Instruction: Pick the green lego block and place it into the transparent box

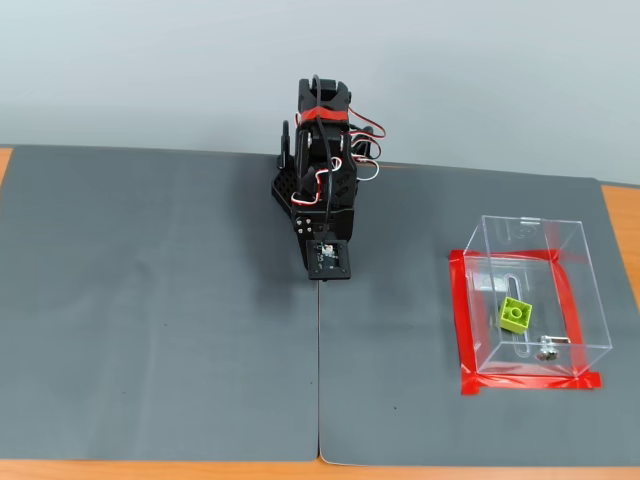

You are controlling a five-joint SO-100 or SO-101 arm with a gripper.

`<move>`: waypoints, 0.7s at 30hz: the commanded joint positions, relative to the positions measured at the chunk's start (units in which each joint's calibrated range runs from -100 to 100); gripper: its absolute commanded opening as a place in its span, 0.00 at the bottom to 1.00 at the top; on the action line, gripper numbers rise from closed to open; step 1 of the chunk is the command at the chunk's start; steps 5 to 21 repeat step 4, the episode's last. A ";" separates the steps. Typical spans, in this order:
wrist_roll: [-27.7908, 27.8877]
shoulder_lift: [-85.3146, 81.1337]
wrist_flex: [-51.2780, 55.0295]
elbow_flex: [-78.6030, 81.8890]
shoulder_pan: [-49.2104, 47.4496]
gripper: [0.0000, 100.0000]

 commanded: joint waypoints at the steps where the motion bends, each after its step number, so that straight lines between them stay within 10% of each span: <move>1: 0.18 0.08 0.24 -2.48 0.18 0.02; 21: 0.18 0.08 0.24 -2.48 0.18 0.02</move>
